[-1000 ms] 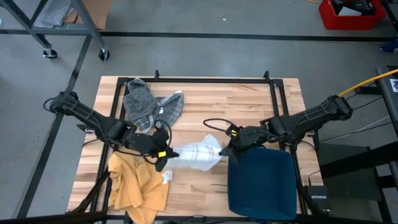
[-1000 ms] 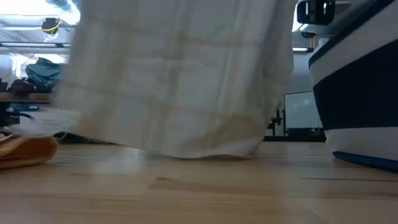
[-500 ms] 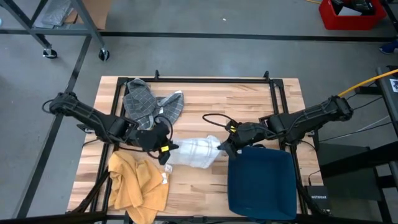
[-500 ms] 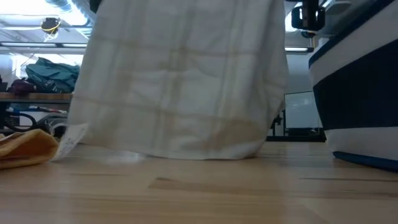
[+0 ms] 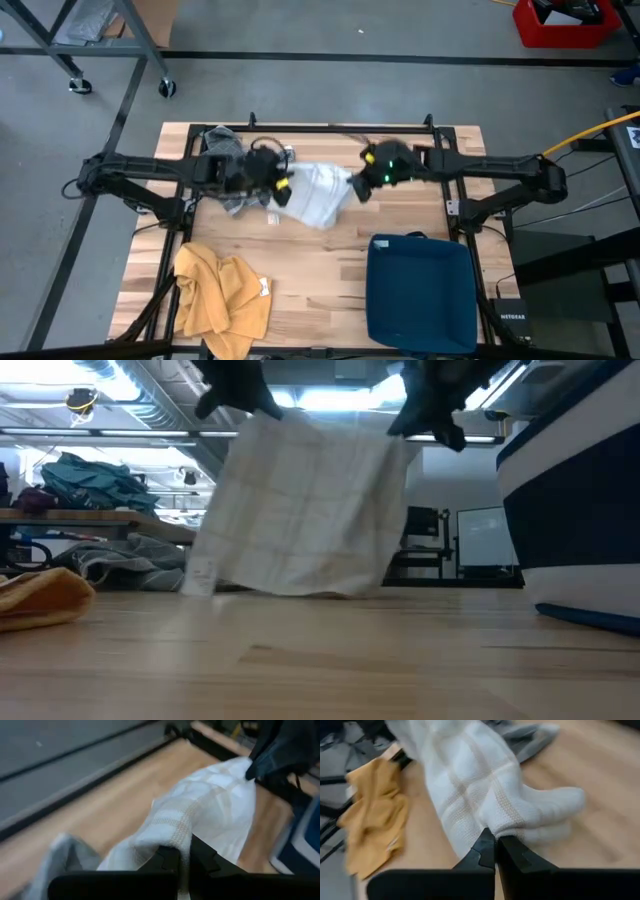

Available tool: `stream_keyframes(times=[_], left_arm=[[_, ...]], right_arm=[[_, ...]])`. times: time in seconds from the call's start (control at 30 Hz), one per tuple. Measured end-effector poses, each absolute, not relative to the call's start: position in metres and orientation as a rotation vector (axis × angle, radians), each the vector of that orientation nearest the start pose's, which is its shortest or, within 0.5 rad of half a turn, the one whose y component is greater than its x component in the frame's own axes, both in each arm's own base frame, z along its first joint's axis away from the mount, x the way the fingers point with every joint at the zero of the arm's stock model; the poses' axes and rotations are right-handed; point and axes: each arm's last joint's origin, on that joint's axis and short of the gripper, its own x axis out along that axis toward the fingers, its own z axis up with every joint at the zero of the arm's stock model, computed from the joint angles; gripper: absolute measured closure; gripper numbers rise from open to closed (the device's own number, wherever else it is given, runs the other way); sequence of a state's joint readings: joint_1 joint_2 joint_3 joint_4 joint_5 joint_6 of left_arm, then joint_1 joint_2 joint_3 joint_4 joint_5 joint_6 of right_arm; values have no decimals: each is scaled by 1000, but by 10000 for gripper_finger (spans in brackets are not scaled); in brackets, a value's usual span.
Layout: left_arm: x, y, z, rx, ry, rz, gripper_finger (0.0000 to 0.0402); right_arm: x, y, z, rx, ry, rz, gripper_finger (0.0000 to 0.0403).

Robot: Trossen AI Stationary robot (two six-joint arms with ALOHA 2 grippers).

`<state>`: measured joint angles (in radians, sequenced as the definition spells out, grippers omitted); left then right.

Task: Fold towel
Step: Fold the white kitchen towel

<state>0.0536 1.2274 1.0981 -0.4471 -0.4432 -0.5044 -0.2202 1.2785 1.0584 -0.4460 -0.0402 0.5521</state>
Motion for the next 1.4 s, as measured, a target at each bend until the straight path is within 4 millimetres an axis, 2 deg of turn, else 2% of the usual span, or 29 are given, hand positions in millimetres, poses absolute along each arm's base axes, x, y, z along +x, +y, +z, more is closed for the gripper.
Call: stream_keyframes(times=[0.1, 0.2, 0.3, 0.4, 0.5, 0.63, 0.87, 1.0, 1.1, 1.4], left_arm=[[259, 54, 334, -346, 387, 637, 401], [256, 77, 338, -350, 353, 644, 401], [254, 87, 338, -344, 357, 613, 401], [255, 83, 337, -321, 390, 563, 401], [259, 71, 335, -306, 415, 509, 401], [267, 48, 323, -314, 509, 439, 401], [293, 10, 288, -319, 677, 348, 401], [303, -11, 274, -296, 727, 288, 401], [307, -23, 269, -300, 744, 254, 401], [304, -49, 269, -354, 745, 208, 396]], right_arm=[[257, -92, 306, 592, 560, -430, 398], [248, -117, 310, 587, 521, -476, 398], [243, -128, 312, 579, 516, -440, 398], [243, -127, 312, 530, 531, -394, 398], [246, -116, 308, 504, 587, -359, 398], [248, -96, 299, 499, 699, -321, 398], [252, -57, 272, 506, 831, -266, 398], [253, -35, 262, 536, 876, -217, 398], [253, -20, 258, 523, 910, -161, 398], [253, 14, 257, 466, 948, -35, 398]])
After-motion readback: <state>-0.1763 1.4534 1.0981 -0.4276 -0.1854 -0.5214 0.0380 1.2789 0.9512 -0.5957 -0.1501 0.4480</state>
